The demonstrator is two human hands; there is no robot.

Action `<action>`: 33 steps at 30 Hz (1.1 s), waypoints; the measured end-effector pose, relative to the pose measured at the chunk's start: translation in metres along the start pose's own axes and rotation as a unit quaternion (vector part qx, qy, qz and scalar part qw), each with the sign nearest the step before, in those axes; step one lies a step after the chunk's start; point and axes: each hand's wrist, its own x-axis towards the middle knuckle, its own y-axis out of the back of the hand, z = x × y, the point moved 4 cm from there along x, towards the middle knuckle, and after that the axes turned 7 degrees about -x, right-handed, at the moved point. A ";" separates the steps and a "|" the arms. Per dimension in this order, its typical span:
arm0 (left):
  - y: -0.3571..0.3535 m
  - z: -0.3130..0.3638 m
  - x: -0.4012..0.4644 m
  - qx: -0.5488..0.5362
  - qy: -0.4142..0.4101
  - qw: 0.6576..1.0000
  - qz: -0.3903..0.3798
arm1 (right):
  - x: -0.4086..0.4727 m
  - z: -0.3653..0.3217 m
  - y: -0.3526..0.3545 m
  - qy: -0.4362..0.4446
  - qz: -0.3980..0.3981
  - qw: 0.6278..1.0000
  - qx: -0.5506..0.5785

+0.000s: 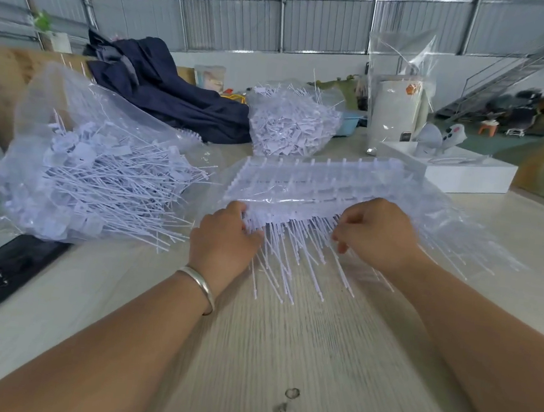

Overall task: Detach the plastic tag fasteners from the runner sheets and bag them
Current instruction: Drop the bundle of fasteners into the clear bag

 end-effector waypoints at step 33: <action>0.000 -0.017 0.014 -0.463 0.146 0.872 0.064 | 0.003 0.000 -0.036 0.117 -0.104 0.981 -0.113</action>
